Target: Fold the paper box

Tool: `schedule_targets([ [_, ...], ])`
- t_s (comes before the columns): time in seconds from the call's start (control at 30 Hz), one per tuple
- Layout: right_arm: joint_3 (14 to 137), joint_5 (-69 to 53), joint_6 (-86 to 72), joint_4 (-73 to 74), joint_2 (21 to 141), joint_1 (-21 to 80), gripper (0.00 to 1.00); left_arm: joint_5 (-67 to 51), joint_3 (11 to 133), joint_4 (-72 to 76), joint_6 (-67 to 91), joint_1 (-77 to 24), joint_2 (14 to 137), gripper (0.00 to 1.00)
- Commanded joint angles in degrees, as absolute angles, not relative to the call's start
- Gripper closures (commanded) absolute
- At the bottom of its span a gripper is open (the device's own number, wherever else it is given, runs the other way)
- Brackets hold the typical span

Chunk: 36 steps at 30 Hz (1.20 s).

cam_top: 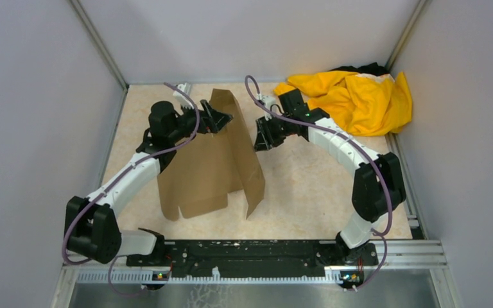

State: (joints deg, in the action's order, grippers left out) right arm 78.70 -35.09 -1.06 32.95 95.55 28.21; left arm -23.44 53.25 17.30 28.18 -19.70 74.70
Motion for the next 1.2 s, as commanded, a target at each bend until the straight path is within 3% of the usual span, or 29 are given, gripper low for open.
schedule_targets([
  [0.0, 78.75, -29.21, -1.34, 30.26, 90.51, 29.18, 0.64, -21.31, 51.29, 12.94, 29.51, -18.26, 76.0, 0.01],
  [0.13, 78.29, -22.32, -3.12, 27.93, 88.91, 28.82, 0.64, -20.31, 46.39, 11.79, 28.92, -17.58, 76.04, 0.01],
  [0.33, 77.04, -25.23, -6.58, 22.37, 89.94, 27.77, 0.62, -21.48, 39.38, 15.2, 28.97, -17.45, 77.03, 0.01],
  [0.53, 75.92, -29.92, -9.79, 18.05, 89.77, 26.29, 0.58, -24.45, 40.11, 15.55, 28.57, -17.35, 80.95, 0.01],
  [0.7, 75.61, -33.18, -11.53, 16.48, 88.73, 25.13, 0.49, -26.48, 39.25, 18.33, 29.74, -17.4, 83.44, 0.01],
  [1.17, 76.06, -38.57, -13.1, 15.5, 87.85, 24.26, 0.43, -27.5, 38.74, 20.53, 30.28, -17.4, 85.39, 0.01],
])
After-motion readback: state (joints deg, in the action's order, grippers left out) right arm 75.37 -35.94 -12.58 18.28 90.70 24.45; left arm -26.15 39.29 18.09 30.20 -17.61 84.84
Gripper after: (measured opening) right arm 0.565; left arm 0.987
